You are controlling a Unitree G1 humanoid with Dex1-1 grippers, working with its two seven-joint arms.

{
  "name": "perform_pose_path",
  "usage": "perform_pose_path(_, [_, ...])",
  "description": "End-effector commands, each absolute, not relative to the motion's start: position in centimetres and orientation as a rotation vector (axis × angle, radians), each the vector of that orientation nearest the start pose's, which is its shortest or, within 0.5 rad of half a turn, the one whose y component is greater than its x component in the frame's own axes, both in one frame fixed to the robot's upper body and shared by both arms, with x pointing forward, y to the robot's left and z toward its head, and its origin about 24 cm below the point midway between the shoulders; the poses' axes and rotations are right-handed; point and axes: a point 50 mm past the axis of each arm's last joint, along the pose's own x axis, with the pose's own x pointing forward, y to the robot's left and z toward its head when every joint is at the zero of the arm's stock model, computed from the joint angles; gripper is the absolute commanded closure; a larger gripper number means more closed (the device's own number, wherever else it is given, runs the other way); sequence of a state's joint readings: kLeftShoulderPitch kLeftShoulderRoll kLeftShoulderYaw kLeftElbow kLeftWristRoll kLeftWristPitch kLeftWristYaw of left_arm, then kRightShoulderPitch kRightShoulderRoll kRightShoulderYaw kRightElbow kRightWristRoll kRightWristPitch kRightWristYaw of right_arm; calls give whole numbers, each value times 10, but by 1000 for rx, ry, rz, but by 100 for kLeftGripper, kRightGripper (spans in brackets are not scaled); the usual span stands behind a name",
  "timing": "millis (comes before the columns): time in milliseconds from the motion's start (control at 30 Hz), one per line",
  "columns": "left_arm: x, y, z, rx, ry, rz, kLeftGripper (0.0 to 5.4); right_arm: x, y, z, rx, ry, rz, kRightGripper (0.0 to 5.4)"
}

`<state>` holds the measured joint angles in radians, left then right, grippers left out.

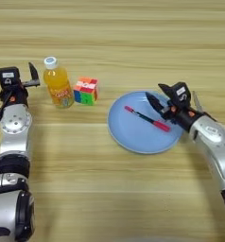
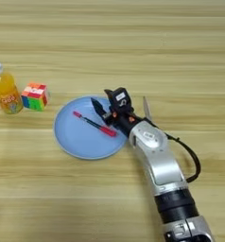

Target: Move the objects on the table

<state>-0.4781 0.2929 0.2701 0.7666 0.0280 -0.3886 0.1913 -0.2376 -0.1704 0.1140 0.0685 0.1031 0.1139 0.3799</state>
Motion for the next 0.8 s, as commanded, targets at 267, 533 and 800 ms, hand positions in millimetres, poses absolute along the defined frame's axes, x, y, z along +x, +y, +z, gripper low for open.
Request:
perform_pose_path(267, [323, 264, 67, 179, -159, 412, 0, 321, -172, 72, -105, -41, 228, 157])
perform_pose_path(533, [323, 265, 67, 180, -162, 416, 0, 332, -211, 67, -142, -41, -28, 74])
perform_pose_path(800, [323, 265, 67, 181, -161, 413, 0, 336, -223, 58, -170, 1, -100, 2])
